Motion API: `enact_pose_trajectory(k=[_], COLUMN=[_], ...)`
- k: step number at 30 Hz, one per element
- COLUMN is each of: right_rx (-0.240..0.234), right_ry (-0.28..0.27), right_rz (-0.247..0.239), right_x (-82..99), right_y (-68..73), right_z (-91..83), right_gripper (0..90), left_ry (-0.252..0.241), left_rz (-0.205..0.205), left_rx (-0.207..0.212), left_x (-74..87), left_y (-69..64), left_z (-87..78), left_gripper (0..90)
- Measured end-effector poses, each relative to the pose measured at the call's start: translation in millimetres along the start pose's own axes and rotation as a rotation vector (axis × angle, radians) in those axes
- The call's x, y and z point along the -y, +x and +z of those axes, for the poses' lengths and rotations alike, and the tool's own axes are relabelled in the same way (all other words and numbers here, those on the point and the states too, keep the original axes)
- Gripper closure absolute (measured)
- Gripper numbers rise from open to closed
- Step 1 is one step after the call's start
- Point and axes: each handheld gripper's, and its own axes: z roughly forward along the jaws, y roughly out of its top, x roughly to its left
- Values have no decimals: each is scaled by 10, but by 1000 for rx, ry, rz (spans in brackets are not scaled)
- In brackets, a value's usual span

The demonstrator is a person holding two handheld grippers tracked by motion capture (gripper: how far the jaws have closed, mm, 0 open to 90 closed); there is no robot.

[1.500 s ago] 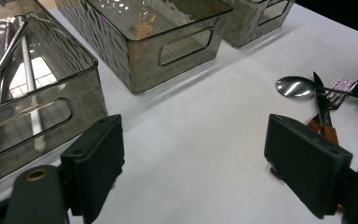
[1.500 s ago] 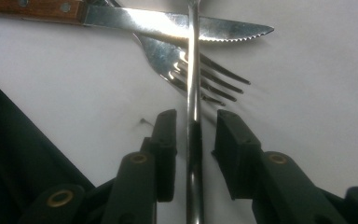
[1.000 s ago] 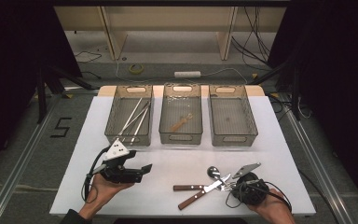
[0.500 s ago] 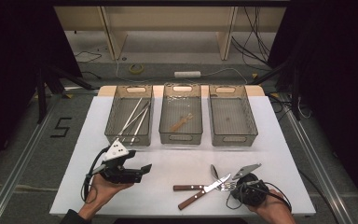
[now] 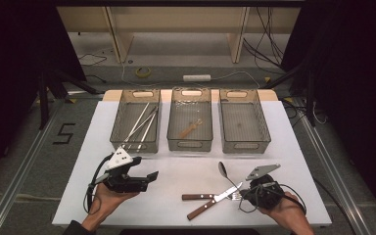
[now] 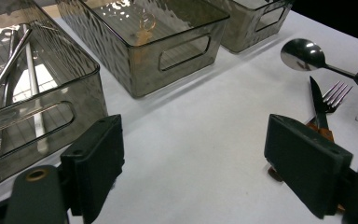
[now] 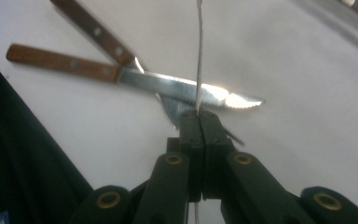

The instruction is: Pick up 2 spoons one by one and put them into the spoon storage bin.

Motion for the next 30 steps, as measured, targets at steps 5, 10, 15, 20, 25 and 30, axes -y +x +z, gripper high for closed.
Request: enact_pose_trajectory(k=[5, 10, 15, 20, 25, 30], right_rx=[8, 16, 11, 16, 14, 19], right_ry=[-40, -80, -111, -129, -137, -144], right_rz=[-2, 2, 15, 23, 36, 47], right_x=[-167, -381, -598, -785, -957, -1132], right_y=[-48, -116, -164, -208, -263, -307], right_z=[-32, -41, -39, 6, 81, 141], right_gripper=[900, 900, 900, 900, 900, 900], left_ry=[-6, -7, -12, -17, -23, -32], left_rz=[0, -1, -3, -6, -6, -5], left_rx=[-2, -4, -6, -5, -4, -3], left_x=[5, 13, 16, 22, 26, 27], left_y=[15, 21, 20, 19, 24, 28], left_z=[-14, -15, -26, -34, -43, -51], left_gripper=[192, 192, 192, 192, 192, 192])
